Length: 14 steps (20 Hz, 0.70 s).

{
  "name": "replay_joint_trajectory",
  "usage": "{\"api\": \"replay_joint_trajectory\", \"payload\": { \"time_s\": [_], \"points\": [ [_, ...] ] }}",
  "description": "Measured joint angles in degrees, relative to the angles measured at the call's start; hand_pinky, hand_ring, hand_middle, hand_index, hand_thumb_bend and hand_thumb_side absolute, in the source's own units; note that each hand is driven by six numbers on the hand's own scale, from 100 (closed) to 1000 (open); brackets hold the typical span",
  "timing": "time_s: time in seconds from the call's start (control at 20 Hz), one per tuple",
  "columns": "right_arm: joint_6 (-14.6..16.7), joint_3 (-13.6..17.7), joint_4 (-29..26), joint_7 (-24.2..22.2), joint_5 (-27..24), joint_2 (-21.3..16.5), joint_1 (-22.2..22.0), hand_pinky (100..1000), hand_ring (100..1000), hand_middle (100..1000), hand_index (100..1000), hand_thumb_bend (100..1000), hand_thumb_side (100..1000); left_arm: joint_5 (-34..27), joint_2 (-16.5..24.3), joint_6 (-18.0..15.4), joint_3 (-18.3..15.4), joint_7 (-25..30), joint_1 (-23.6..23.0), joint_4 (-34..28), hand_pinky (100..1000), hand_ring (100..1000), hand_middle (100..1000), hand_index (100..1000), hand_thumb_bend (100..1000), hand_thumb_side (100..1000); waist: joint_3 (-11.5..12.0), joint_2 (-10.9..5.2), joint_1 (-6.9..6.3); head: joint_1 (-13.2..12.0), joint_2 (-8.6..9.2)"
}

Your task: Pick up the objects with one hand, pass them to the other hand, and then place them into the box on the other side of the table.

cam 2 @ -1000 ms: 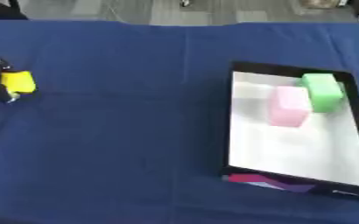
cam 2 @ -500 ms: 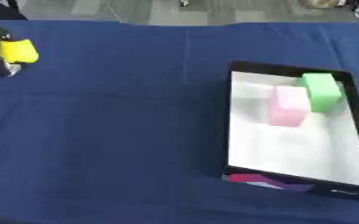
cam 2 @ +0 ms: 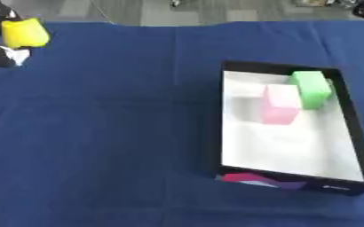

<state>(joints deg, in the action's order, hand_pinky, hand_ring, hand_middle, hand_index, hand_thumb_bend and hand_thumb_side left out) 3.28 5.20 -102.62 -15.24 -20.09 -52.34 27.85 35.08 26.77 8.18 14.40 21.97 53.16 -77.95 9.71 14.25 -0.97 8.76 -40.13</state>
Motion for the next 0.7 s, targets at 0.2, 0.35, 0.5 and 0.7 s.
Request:
{"api": "replay_joint_trajectory", "payload": {
  "time_s": [0.2,0.35,0.5,0.7],
  "points": [
    [0.53,-2.66,0.20,-2.35,2.00,0.19,3.51,901,964,802,857,100,274,-1.41,-2.94,-0.57,0.54,-3.87,-1.62,-2.09,686,624,549,590,100,118,0.17,-0.01,0.40,0.81,0.00],
    [1.10,-4.59,0.60,-4.07,3.41,0.56,5.66,899,963,806,859,100,278,-2.39,-5.15,-1.30,0.93,-6.75,-2.74,-2.86,685,618,544,591,100,132,0.40,-0.02,0.62,1.23,0.00],
    [1.61,-6.44,1.20,-5.82,4.95,1.41,7.26,899,963,808,860,100,289,-2.87,-7.44,-2.46,1.52,-9.39,-3.58,-3.42,685,612,540,592,100,142,0.74,-0.03,0.86,1.48,0.00],
    [2.35,-8.49,2.24,-8.18,7.20,2.44,8.81,898,963,809,860,100,299,-2.78,-10.49,-4.22,2.05,-12.61,-4.56,-4.04,681,608,538,595,100,147,1.11,-0.03,1.16,1.52,0.02]
  ]
}}
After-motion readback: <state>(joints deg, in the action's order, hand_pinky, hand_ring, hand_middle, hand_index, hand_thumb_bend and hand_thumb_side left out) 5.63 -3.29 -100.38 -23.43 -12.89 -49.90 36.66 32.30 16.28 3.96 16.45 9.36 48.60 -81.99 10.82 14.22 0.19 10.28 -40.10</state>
